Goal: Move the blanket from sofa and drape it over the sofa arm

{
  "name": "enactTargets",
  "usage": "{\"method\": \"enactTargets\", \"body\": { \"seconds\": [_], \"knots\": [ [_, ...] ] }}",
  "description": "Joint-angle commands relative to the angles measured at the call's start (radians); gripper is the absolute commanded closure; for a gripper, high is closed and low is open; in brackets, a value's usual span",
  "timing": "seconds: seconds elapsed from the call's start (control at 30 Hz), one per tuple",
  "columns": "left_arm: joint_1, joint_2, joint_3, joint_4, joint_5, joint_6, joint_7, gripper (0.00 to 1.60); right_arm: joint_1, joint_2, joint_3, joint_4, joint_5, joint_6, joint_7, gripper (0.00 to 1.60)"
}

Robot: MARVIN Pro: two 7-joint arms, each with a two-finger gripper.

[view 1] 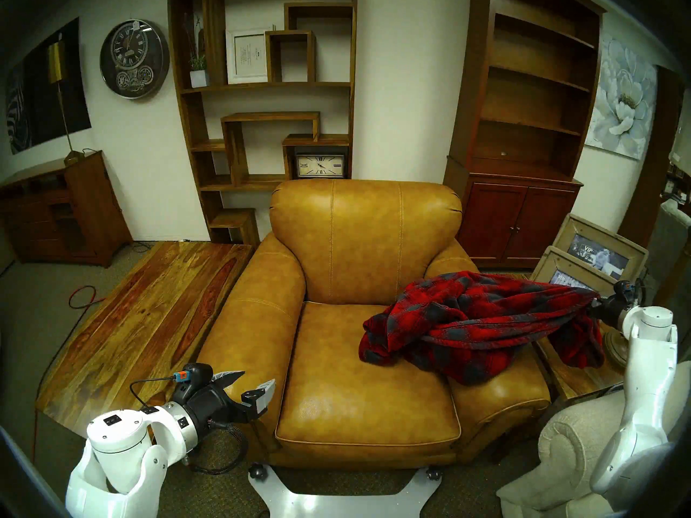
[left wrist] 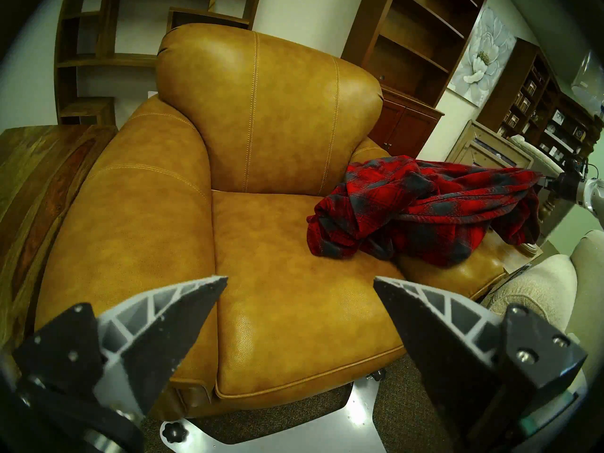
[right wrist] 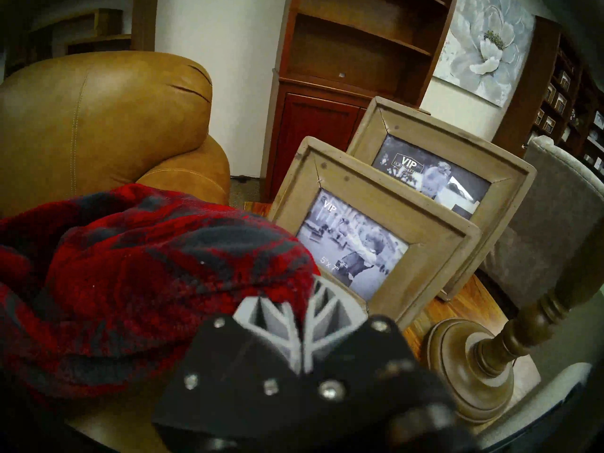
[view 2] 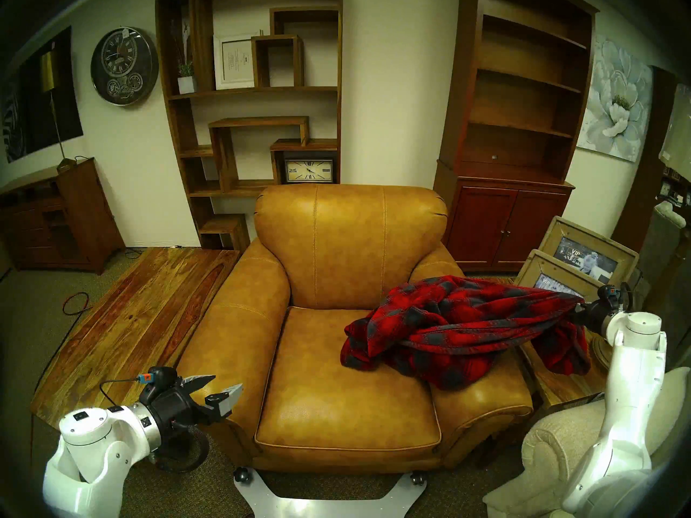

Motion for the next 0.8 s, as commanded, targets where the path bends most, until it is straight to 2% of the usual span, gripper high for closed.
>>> {"method": "enactTargets", "body": {
  "seconds": [0.0,0.13,0.17,0.33,0.43,0.53,0.73,0.77],
  "knots": [
    [0.004,0.001,-0.003,-0.022,0.003,-0.001,0.002,0.0,0.013,0.107,0.079,0.003,-0.044,0.022,0.109,1.6],
    [0.006,0.001,-0.004,-0.024,0.005,-0.001,0.002,0.0,0.017,0.149,0.098,0.056,-0.082,0.027,0.182,1.6],
    [0.006,0.001,-0.004,-0.025,0.005,-0.001,0.002,0.0,0.022,0.141,0.109,0.059,-0.095,0.025,0.187,1.6],
    [0.008,0.0,-0.004,-0.027,0.007,-0.001,0.003,0.0,0.042,0.184,0.101,0.152,-0.139,0.011,0.246,1.6],
    [0.011,-0.001,-0.005,-0.031,0.009,-0.001,0.004,0.0,0.058,0.201,0.08,0.214,-0.163,-0.014,0.298,1.6],
    [0.014,-0.003,-0.006,-0.036,0.012,0.0,0.006,0.0,0.078,0.232,0.023,0.305,-0.164,-0.061,0.338,1.6],
    [0.018,-0.006,-0.007,-0.041,0.016,0.002,0.008,0.0,0.138,0.219,-0.029,0.42,-0.165,-0.172,0.372,1.6],
    [0.018,-0.007,-0.007,-0.042,0.017,0.003,0.009,0.0,0.144,0.214,-0.032,0.433,-0.164,-0.188,0.369,1.29]
  ]
}}
